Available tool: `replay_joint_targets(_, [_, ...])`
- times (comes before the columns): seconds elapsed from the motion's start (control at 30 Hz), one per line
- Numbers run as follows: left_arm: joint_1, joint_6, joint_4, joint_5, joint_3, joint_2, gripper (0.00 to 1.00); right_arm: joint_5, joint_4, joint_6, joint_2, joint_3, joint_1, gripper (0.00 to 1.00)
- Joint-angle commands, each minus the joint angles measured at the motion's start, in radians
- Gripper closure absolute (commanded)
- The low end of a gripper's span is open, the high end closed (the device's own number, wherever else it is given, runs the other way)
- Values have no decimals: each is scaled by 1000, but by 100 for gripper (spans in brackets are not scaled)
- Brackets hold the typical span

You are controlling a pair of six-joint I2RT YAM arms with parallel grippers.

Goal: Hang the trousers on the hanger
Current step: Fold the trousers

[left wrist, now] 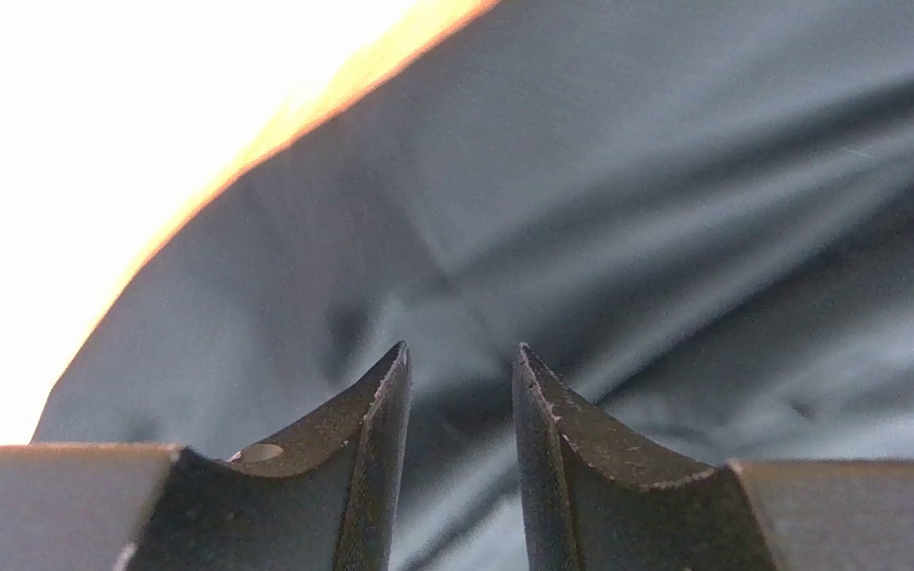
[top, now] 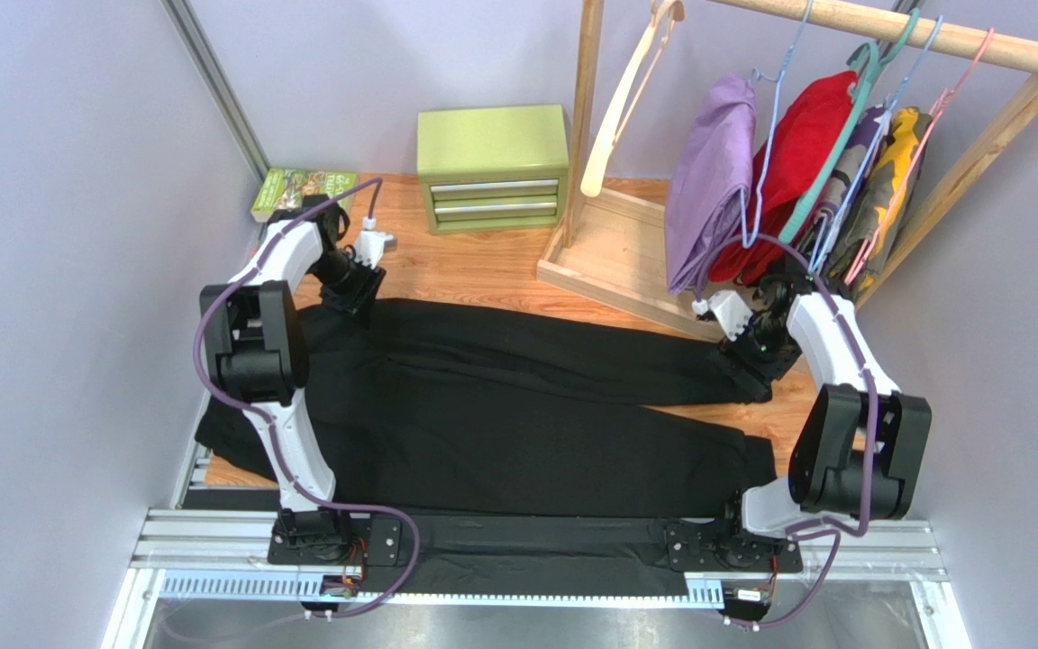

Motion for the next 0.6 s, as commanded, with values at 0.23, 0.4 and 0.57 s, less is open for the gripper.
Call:
replay_joint_targets(0.23, [36, 46, -82, 73, -128, -240, 46, 31, 154, 32, 0, -240, 143, 25])
replay_joint_targets(0.4, [101, 56, -57, 37, -205, -252, 47, 153, 285, -16, 68, -295, 134, 33])
replay_joint_targets(0.57, [167, 95, -8, -41, -307, -258, 48, 200, 308, -79, 69, -332, 83, 35])
